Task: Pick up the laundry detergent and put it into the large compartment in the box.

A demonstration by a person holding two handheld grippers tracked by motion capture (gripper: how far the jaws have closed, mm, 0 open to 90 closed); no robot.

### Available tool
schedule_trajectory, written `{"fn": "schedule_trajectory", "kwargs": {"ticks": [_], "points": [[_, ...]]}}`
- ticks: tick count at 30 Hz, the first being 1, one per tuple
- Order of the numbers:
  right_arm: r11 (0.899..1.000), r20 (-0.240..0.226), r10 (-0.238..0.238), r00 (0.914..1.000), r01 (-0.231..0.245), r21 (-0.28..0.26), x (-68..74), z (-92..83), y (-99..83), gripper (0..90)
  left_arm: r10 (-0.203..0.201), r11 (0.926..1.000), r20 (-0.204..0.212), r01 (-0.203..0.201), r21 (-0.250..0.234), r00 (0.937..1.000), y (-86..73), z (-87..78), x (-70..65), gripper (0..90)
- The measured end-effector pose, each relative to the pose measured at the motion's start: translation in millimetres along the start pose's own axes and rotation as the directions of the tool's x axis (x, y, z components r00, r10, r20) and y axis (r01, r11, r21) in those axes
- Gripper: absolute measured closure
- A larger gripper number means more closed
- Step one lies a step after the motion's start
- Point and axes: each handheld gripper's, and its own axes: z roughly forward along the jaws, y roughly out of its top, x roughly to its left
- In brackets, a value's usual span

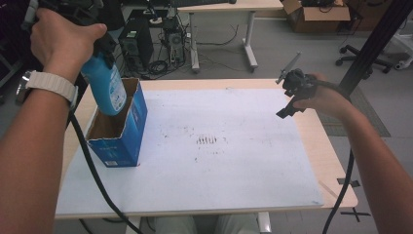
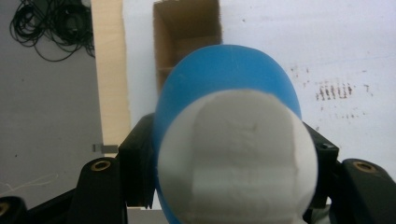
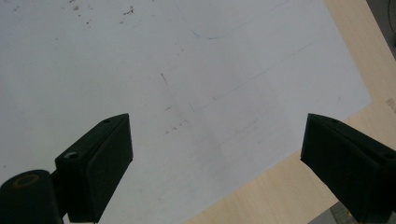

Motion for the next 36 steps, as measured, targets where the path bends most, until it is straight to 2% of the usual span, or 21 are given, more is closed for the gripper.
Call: {"fn": "schedule_trajectory", "kwargs": {"ticks": [7, 17, 18, 20, 22, 24, 25, 26, 28, 29, 34, 36], "points": [[1.000, -0.004, -0.001, 1.0000, 0.001, 0.002, 1.5, 2.3, 1.4, 9.1, -0.032, 0.9994, -0.013, 0.032, -0.015, 0.9994, -0.2, 12.5, 8.7, 37.3], [1.000, -0.006, -0.010, 0.9999, 0.010, 0.001, 2.8, 4.3, 2.4, 9.1, -0.043, 0.9990, -0.008, 0.043, 0.003, 0.9990, -4.3, 55.1, 18.9, 37.3], [1.000, -0.006, -0.008, 1.0000, 0.008, 0.008, 2.5, 4.7, 1.9, 9.1, -0.049, 0.9988, -0.008, 0.049, 0.008, 0.9988, -6.4, 67.2, 22.0, 37.3], [1.000, -0.007, -0.005, 1.0000, 0.005, 0.012, 2.5, 5.1, 1.3, 9.1, -0.049, 0.9987, -0.006, 0.049, 0.011, 0.9988, -6.8, 69.6, 22.7, 37.3], [1.000, -0.006, -0.004, 1.0000, 0.004, 0.013, 2.3, 4.5, 0.5, 9.1, -0.054, 0.9984, -0.004, 0.054, 0.017, 0.9986, -10.1, 84.6, 26.3, 37.3], [1.000, -0.005, -0.001, 1.0000, 0.001, 0.011, 2.3, 4.0, 0.4, 9.1, -0.052, 0.9985, -0.005, 0.053, 0.015, 0.9986, -11.6, 90.8, 27.3, 37.3], [1.000, -0.005, 0.001, 1.0000, 0.000, 0.010, 2.0, 3.9, 0.2, 9.1, -0.046, 0.9984, -0.007, 0.046, 0.031, 0.9989, -13.6, 101.4, 28.1, 37.3], [1.000, -0.005, 0.001, 1.0000, 0.000, 0.010, 2.0, 3.9, 0.2, 9.1, -0.046, 0.9984, -0.007, 0.046, 0.031, 0.9989, -13.6, 101.4, 28.1, 37.3], [1.000, -0.004, 0.003, 1.0000, -0.003, 0.021, 2.5, 5.3, 0.7, 9.1, -0.045, 0.9985, -0.007, 0.046, 0.029, 0.9989, -17.1, 115.8, 29.8, 37.3], [1.000, -0.004, 0.003, 1.0000, -0.003, 0.021, 2.5, 5.3, 0.7, 9.1, -0.045, 0.9985, -0.007, 0.046, 0.029, 0.9989, -17.1, 115.8, 29.8, 37.3], [1.000, -0.006, 0.002, 1.0000, -0.002, 0.023, 3.1, 7.3, 3.1, 9.1, -0.026, 0.9994, -0.005, 0.026, 0.022, 0.9996, -23.5, 137.3, 29.6, 37.3], [1.000, -0.003, 0.001, 1.0000, -0.001, 0.027, 2.7, 8.2, 3.2, 9.1, -0.023, 0.9995, -0.007, 0.023, 0.021, 0.9997, -24.2, 139.6, 29.0, 37.4]]}}
